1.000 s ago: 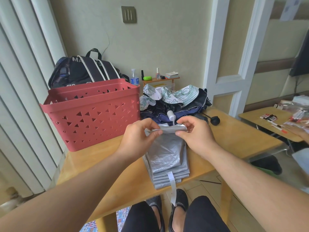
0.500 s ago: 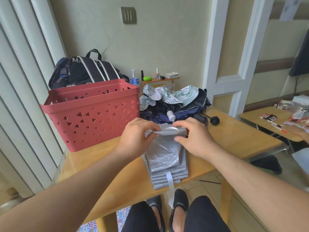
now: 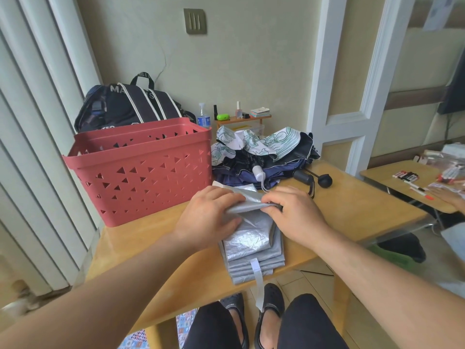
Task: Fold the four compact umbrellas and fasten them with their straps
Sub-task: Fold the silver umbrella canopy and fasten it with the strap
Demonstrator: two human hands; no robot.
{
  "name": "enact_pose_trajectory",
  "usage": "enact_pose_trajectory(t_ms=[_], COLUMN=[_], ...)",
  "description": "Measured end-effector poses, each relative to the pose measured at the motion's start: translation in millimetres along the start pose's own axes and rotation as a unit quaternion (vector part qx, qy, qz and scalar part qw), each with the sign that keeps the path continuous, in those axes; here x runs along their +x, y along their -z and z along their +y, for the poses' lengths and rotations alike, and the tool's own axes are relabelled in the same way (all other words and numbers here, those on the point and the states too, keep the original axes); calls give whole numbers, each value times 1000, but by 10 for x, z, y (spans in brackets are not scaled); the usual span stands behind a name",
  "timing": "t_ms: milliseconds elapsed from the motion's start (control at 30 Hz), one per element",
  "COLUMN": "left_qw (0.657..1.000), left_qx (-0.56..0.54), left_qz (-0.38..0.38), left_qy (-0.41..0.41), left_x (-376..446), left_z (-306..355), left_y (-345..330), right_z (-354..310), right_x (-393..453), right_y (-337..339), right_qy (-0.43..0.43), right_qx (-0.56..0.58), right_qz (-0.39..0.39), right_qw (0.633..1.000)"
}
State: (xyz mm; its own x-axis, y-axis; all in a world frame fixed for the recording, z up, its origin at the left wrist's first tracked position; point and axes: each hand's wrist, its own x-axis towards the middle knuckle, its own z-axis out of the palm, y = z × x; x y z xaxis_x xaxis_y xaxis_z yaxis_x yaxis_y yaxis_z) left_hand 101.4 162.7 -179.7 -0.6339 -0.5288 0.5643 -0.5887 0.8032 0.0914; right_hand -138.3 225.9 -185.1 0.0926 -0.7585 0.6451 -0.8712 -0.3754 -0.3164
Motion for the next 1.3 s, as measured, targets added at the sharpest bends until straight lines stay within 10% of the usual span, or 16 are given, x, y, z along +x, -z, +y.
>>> enact_pose_trajectory(t_ms=[733,933,1300], left_qw=[991,988,927], left_qx=[-14,-75,101], left_qz=[-128,-108,-358], left_qy=[-47,84,41], left_x=[-58,243,49], left_z=[115,209,297], left_y=[-44,-100,-377], right_z=[24,-74,3], right_x=[-274,-287,-212], right_y=[-80,-21,204], right_qy=[-43,-36,-52], right_qx=[-24,-57,3], right_qz=[-188,-271,-252], right_qw=[981,960,966])
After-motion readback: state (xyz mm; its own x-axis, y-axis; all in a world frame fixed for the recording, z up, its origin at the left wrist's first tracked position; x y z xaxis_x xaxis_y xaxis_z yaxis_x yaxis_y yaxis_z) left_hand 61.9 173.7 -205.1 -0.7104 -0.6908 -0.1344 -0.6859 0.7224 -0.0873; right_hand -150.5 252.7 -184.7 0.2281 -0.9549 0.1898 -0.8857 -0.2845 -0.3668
